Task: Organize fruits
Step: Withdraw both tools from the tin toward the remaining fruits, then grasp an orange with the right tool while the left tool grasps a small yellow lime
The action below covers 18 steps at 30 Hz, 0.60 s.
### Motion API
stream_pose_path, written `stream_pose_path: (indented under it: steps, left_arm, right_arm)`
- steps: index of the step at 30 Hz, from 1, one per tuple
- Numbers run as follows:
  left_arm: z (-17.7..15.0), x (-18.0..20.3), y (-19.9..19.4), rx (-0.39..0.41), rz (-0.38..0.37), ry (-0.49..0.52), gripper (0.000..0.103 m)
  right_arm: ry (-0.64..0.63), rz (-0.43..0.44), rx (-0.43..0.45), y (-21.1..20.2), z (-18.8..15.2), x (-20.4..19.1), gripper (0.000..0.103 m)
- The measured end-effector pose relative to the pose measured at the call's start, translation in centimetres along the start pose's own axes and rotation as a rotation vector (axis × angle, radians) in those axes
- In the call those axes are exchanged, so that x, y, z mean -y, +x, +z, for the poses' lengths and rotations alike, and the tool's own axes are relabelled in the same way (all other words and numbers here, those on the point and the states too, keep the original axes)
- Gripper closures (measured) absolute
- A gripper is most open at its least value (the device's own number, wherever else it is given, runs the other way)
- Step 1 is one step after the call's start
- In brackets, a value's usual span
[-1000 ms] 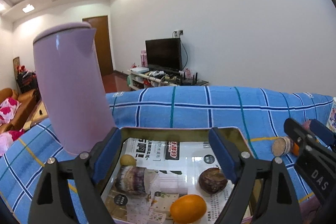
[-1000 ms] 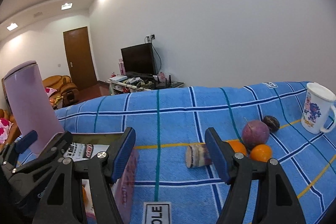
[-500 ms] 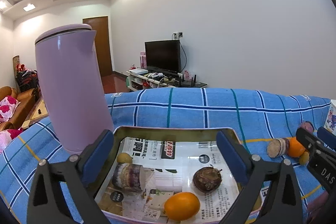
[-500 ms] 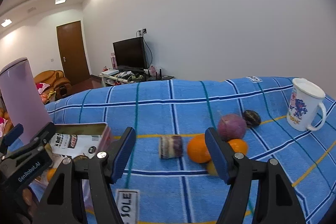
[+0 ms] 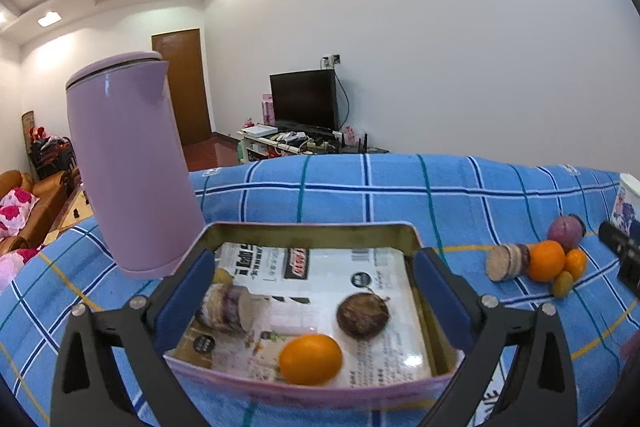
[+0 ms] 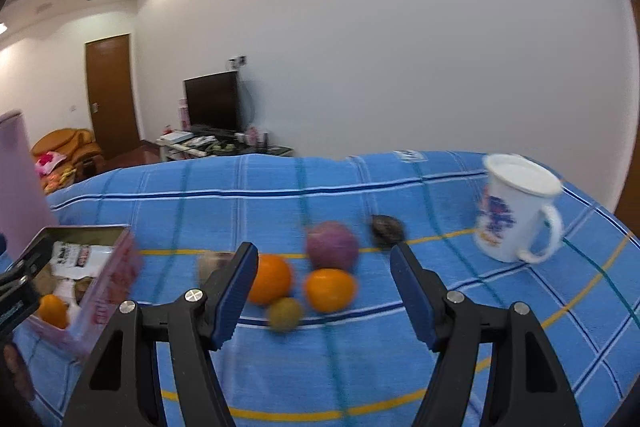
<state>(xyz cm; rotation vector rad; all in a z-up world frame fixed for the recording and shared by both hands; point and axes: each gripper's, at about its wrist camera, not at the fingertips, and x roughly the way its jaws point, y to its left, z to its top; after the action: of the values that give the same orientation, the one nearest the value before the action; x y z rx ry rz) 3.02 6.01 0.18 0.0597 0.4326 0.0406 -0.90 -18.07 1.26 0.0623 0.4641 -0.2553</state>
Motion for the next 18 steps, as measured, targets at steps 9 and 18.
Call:
stream_pose_path:
  steps: [9,18]
  left_arm:
    - [-0.7,4.4,-1.3,-0.047,-0.064,0.071,0.001]
    - [-1.8,10.0,-1.3,-0.188,-0.164,0.105,0.001]
  right_arm:
    - [0.155,-0.004,-0.129,1.8,-0.5,7.7,0.033]
    - [0.176,0.219,-0.28,4.7,-0.7,7.4,0.043]
